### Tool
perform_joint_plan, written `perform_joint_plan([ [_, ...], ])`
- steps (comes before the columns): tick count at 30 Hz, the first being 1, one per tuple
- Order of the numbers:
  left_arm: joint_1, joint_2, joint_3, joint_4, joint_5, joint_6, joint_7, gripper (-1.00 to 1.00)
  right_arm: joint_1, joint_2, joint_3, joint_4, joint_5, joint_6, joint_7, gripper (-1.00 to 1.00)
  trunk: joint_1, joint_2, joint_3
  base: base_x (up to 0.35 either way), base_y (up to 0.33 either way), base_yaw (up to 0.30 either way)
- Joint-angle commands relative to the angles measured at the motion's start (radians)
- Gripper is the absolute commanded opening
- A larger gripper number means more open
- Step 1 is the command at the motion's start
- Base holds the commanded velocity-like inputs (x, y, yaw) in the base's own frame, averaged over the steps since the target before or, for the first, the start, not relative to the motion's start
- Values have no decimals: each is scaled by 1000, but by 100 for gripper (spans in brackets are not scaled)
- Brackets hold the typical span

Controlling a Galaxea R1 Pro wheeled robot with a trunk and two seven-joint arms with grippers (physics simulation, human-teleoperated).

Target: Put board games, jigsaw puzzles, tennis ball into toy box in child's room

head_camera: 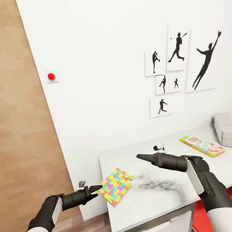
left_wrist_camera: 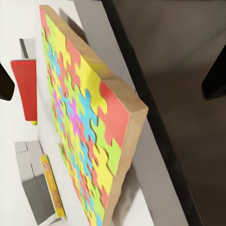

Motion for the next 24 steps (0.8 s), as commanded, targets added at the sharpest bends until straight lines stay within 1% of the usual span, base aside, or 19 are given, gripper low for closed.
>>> perform_joint_plan([
  [1, -1, 0, 3, 0, 0, 9, -3, 100, -1, 0, 0, 0, -3, 6, 1, 100, 0, -1, -1, 0, -163, 0],
  [8, -1, 0, 3, 0, 0, 9, -3, 100, -1, 0, 0, 0, -2, 6, 1, 100, 0, -1, -1, 0, -74, 0],
  [24, -1, 0, 3, 0, 0, 9, -2, 100, -1, 0, 1, 0, 0, 6, 1, 100, 0, -1, -1, 0, -7, 0],
])
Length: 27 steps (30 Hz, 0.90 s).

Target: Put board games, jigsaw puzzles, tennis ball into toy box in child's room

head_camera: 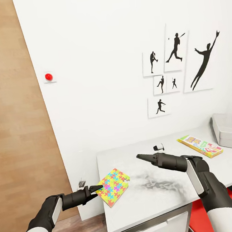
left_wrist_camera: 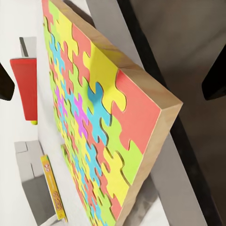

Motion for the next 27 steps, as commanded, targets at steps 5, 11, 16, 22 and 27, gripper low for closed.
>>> perform_joint_plan([
  [5, -1, 0, 2, 0, 0, 9, -3, 100, -1, 0, 0, 1, -1, 6, 1, 100, 0, -1, -1, 0, 0, 0],
  [11, -1, 0, 4, 0, 0, 10, -2, -100, -1, 1, 0, 0, 2, 6, 1, 100, 0, -1, -1, 0, 0, 0],
  [16, -1, 3, 11, 0, 1, 13, -4, -100, -1, 3, 0, 0, 3, 6, 1, 100, 0, -1, -1, 0, 0, 0],
  [22, -1, 4, 12, 0, 2, 14, -4, -100, -1, 3, -1, 0, 3, 6, 1, 100, -4, 6, 2, 0, 0, 0],
  [27, -1, 4, 12, 0, 2, 14, -4, -100, -1, 3, 0, 0, 4, 6, 1, 100, -23, 41, 18, 0, 0, 0],
])
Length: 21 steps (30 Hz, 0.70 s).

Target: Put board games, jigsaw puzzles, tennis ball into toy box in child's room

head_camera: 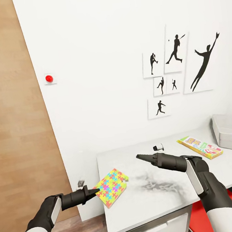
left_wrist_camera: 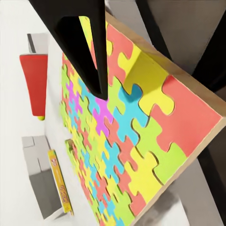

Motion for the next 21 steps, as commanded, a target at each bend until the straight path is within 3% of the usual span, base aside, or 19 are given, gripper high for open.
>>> perform_joint_plan([
  [1, 0, 0, 1, 1, -14, -3, 0, -100, -1, 0, 0, 0, -2, 6, 1, 100, -4, 7, 2, 0, 0, 0],
  [5, 0, 0, 0, 1, -14, -3, 0, -100, -1, 0, 0, 0, -2, 6, 1, 100, -19, 35, 14, 0, 0, 0],
  [6, 0, 4, -3, -3, -15, 21, -55, -100, -1, 0, -1, 1, -4, 6, -19, 100, -19, 35, 14, 0, 0, 0],
  [14, -1, 6, -6, -9, -15, 54, -119, -100, 0, 0, -1, 1, -5, 6, -40, 100, -42, 77, 33, 0, 0, 0],
  [21, -3, 7, -7, -13, -15, 78, -127, -100, 1, 1, 1, 5, -9, 7, -165, 100, -69, 126, 55, 0, 0, 0],
])
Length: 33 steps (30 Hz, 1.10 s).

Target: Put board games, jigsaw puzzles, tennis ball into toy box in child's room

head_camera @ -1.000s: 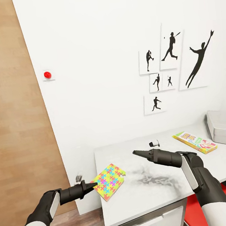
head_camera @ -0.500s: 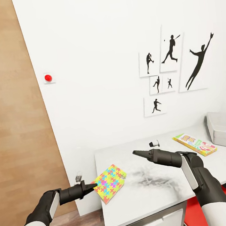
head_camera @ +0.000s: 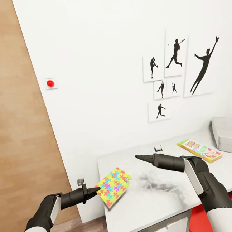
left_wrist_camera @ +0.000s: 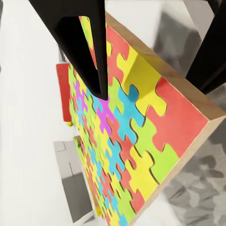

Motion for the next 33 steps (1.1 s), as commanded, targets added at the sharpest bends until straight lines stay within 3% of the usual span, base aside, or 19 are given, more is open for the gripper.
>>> perform_joint_plan([
  [1, -1, 0, 1, 0, 0, 17, -3, -100, 0, 0, -1, 1, -3, 4, -15, 100, -4, 7, 2, 0, 0, 0],
  [8, -3, 17, 0, -27, 0, 76, -25, -100, 5, 0, -1, 23, -8, 3, -40, 100, -31, 56, 24, 0, 0, 0],
  [14, -3, 25, -24, -66, -8, 108, -110, -100, 5, 0, -1, 34, -7, -28, -47, 100, -54, 98, 43, -93, 0, 0],
  [20, -3, 25, -67, -73, -9, 111, -123, -100, 5, -3, -6, 35, -8, -33, -47, 100, -77, 140, 62, -163, 0, 0],
  [33, -3, 31, -77, -141, -8, 132, -128, -100, 5, -2, -39, 36, -40, -37, -49, 100, -127, 231, 102, -13, 0, 0],
])
